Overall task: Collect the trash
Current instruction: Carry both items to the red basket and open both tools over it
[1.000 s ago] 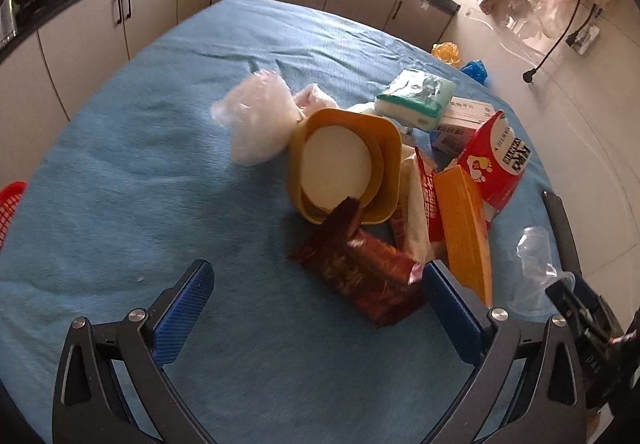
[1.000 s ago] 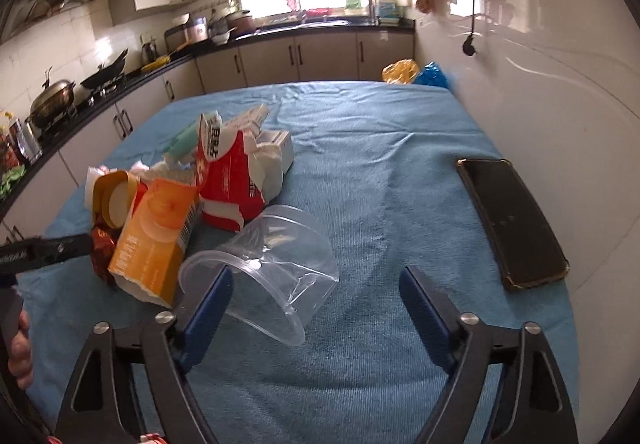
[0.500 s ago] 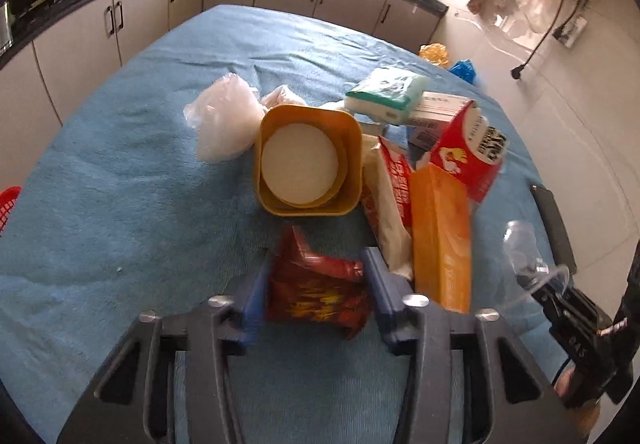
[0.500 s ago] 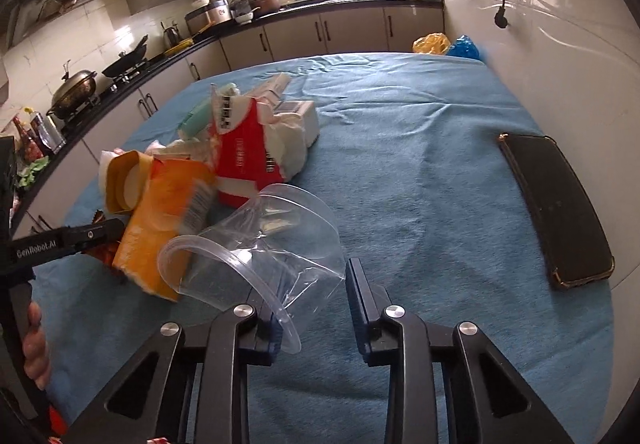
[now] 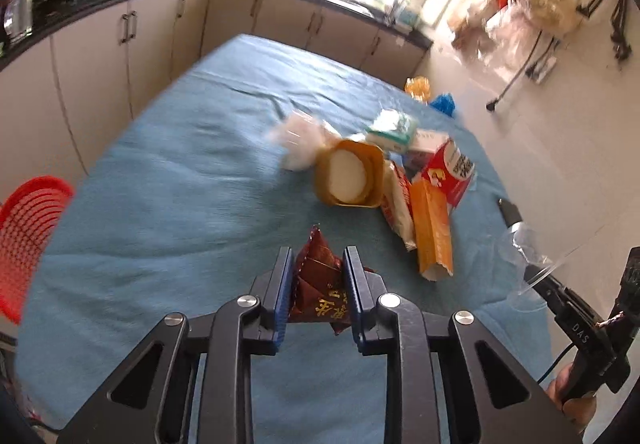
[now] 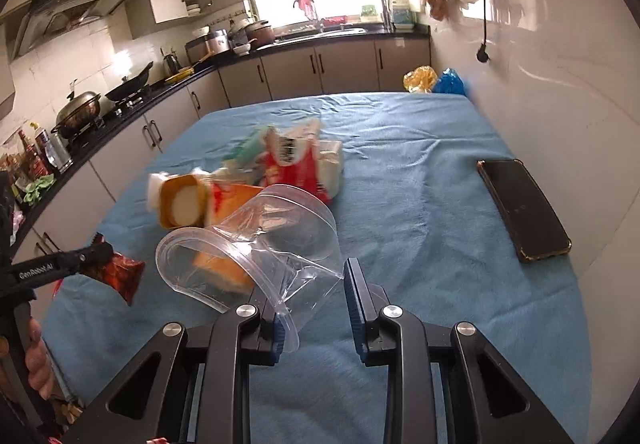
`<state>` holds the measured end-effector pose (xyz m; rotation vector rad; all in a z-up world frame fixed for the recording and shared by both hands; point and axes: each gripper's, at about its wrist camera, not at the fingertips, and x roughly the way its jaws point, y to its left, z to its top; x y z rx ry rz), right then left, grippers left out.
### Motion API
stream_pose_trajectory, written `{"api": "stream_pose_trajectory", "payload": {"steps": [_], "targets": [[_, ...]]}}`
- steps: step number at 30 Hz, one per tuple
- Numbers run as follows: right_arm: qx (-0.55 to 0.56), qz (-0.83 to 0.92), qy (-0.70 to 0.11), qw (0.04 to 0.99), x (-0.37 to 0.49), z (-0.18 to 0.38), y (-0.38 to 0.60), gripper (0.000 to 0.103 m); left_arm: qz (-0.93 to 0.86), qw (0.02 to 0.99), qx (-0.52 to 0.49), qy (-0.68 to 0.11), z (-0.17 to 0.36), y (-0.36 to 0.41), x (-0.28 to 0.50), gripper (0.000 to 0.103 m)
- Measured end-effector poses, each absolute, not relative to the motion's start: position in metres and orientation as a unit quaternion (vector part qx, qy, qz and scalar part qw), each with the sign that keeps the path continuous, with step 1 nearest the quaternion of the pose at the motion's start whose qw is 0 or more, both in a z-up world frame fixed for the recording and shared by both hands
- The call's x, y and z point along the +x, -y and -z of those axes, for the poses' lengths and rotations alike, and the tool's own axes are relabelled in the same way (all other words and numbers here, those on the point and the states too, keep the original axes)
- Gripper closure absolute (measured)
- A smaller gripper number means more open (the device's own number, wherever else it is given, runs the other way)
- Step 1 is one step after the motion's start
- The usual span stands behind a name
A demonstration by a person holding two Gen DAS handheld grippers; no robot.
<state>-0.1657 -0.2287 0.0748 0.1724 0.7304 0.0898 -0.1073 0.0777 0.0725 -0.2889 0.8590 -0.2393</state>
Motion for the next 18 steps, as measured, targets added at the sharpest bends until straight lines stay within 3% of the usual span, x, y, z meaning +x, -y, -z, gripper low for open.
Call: {"api": "stream_pose_trajectory", "payload": {"steps": [10, 18], "targets": [[0.062, -0.121, -0.341, 0.930, -0.194, -0.109, 0.127, 0.075, 0.016, 0.913, -0.176, -0.367, -0.097, -0.225, -0.166, 0.079], [0.039, -0.227, -0.384, 0.894, -0.147, -0.088, 0.007, 0.075, -0.078, 0.902, -0.211, -0.369, -0.069, -0.328, -0.154, 0.079]]}}
